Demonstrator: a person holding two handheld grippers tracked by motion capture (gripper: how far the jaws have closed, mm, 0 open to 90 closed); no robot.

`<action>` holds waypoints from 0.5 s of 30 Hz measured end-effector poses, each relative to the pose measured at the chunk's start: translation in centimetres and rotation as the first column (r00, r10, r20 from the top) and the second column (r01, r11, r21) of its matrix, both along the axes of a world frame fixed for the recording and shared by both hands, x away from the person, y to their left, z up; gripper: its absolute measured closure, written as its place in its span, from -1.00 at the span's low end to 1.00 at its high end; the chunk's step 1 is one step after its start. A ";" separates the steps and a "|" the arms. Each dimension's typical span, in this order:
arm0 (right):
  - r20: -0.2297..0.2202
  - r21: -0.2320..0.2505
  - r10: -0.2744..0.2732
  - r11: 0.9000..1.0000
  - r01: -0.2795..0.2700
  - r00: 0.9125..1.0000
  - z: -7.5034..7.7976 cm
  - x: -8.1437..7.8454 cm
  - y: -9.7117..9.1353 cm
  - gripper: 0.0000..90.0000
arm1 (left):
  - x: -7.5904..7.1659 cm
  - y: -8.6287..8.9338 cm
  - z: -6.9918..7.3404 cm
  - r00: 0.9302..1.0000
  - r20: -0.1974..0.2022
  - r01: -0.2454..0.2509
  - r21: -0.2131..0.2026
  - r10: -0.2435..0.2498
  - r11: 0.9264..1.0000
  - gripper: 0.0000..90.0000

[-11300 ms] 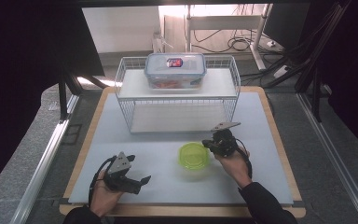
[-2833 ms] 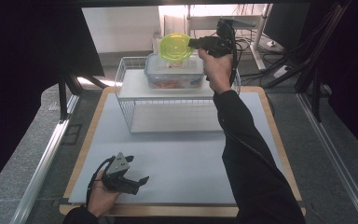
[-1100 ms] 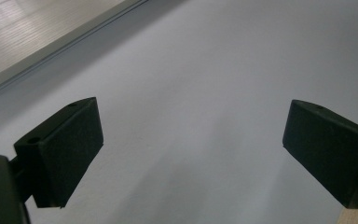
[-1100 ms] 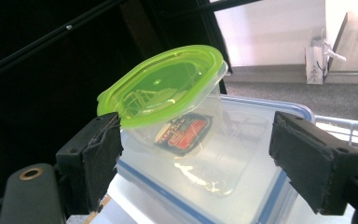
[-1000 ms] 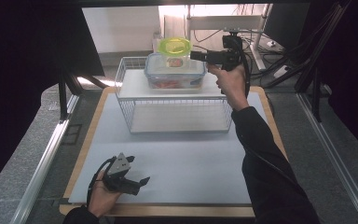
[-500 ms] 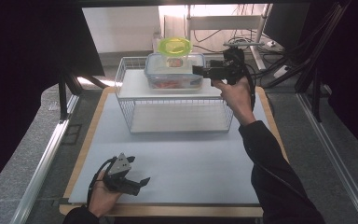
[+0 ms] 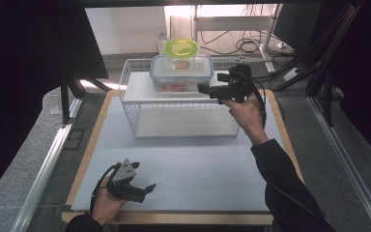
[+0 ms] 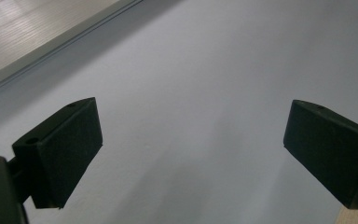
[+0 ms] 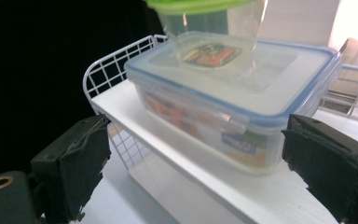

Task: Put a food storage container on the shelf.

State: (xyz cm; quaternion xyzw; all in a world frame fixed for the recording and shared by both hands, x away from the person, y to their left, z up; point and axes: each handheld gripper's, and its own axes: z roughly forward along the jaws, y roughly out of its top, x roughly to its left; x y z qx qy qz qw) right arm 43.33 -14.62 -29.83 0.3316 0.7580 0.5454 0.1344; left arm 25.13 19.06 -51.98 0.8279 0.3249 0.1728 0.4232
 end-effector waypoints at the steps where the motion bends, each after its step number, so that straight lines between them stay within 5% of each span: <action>1: 0.000 -0.003 0.003 1.000 -0.003 1.000 -0.2 -0.2 0.0 -0.83 | 0.0 0.0 0.0 1.000 0.000 0.000 -0.004 0.000 1.000 -0.91; 15: 0.008 -0.063 0.048 0.997 -0.048 0.999 -2.9 -2.8 0.3 -0.97 | 0.1 0.1 -0.1 0.999 -0.012 0.030 -0.052 -0.030 0.998 -0.93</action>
